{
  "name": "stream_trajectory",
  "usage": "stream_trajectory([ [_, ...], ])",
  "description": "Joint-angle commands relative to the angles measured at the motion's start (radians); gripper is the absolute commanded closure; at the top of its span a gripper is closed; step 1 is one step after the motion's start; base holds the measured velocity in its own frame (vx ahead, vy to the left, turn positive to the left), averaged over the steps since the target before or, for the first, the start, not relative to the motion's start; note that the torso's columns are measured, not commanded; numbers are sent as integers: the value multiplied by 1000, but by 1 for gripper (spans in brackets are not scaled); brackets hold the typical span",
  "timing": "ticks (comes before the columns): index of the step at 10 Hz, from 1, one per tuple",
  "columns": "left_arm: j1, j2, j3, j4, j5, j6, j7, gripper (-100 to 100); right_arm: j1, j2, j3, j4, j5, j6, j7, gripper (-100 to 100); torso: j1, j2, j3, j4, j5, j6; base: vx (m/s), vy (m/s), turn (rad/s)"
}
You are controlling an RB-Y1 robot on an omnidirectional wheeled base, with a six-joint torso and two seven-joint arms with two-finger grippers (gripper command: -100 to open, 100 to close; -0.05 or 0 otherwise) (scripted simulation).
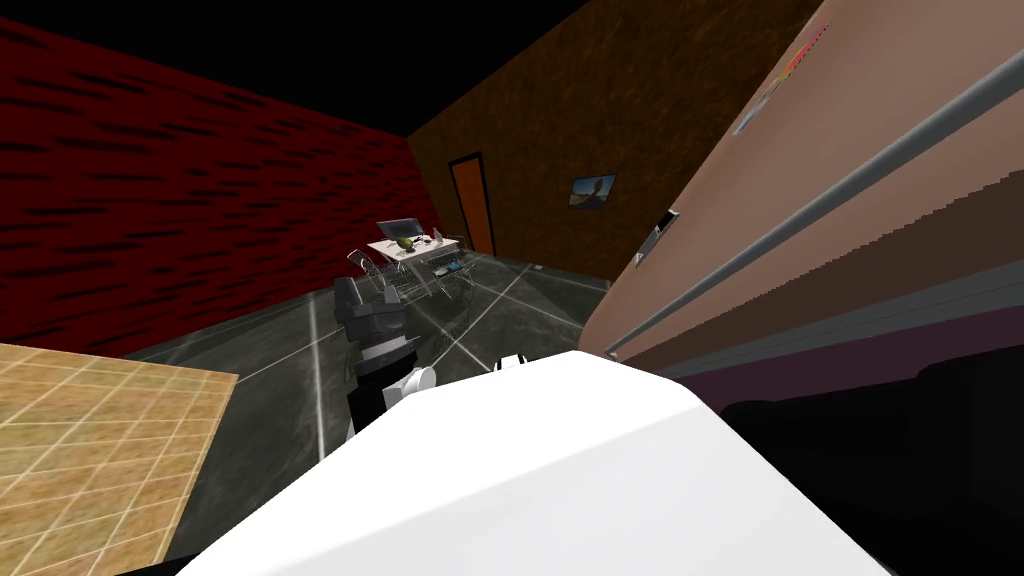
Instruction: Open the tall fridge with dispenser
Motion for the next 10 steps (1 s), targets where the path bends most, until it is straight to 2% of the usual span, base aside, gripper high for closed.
stream_trajectory([
  [1,0,0,0,0,0,0,0,0,-73,-2,4,0,1,-2,1,-100,1,-2,-2,-1,1,1,-3,1,-14],
  [2,0,0,0,0,0,0,0,0,-105,-50,51,49,50,-51,-48,-100,2,-3,-3,-1,2,0,126,-43,-407],
  [3,1,0,0,0,0,0,0,0,-140,-76,82,80,80,-76,-48,-100,1,-7,-5,-1,3,3,211,-52,-464],
  [4,1,0,0,0,0,0,0,0,-166,-76,106,104,107,-112,-48,-100,-1,-7,-4,-2,0,4,136,-18,-457],
  [5,1,0,0,0,0,0,0,0,-193,-76,129,114,129,-115,-48,-100,-5,1,0,0,-3,2,36,8,-364],
  [10,0,0,0,0,0,0,0,0,-345,-76,135,114,129,-115,-48,-100,-5,5,3,2,0,5,-15,3,-28],
])
